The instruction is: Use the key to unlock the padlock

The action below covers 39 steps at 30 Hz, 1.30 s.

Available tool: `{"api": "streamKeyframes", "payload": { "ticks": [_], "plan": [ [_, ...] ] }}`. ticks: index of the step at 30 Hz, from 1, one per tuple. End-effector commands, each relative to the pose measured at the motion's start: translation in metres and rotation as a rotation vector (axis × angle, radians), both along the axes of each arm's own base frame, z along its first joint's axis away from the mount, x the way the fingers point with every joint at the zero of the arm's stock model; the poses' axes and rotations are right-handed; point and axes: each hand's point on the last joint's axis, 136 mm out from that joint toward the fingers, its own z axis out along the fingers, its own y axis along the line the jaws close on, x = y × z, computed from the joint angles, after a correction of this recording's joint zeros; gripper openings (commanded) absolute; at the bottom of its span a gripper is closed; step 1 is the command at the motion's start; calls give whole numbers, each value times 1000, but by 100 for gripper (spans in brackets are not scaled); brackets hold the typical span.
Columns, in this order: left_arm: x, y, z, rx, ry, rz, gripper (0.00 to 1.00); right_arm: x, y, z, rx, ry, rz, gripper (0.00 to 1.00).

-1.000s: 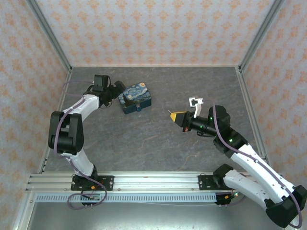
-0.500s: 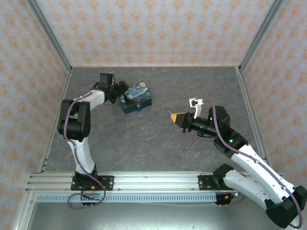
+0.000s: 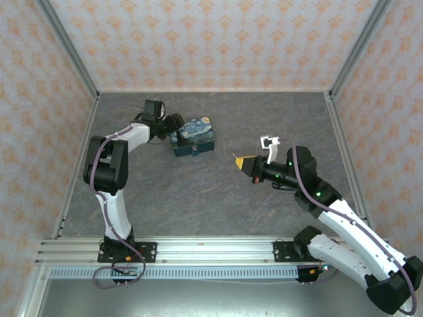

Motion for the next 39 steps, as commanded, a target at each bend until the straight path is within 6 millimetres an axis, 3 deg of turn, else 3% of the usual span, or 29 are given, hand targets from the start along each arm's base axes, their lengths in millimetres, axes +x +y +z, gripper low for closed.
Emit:
{"api": "streamKeyframes", "payload": {
  "ticks": [1, 13, 17, 19, 23, 25, 26, 29, 34, 39],
  "plan": [
    [-34, -24, -38, 78, 133, -157, 70, 0, -4, 3, -8, -33, -14, 0],
    [-61, -107, -19, 99, 68, -519, 70, 2, -2, 1, -11, -23, -10, 0],
    [-58, -119, -12, 105, 43, -542, 73, 1, -2, 0, -12, -20, -9, 0],
    [-53, -121, -2, 98, 22, -531, 74, 2, -3, -2, -16, -12, -15, 0],
    [-40, -118, 39, 115, -79, -488, 82, 4, -5, -8, -31, 8, -33, 0],
    [-33, -109, 58, 145, -142, -443, 89, 6, -5, -13, -41, 25, -40, 0],
    [-32, -103, 76, 144, -187, -415, 91, 7, -4, -17, -46, 36, -42, 0],
    [-32, -86, 101, 112, -255, -351, 93, 12, -1, -29, -50, 79, -50, 0],
    [-66, -69, 129, 113, -340, -330, 93, 23, 3, -53, -68, 175, -83, 0],
    [-122, -62, 131, 72, -372, -342, 92, 34, 11, -72, -91, 236, -82, 0]
  ]
}}
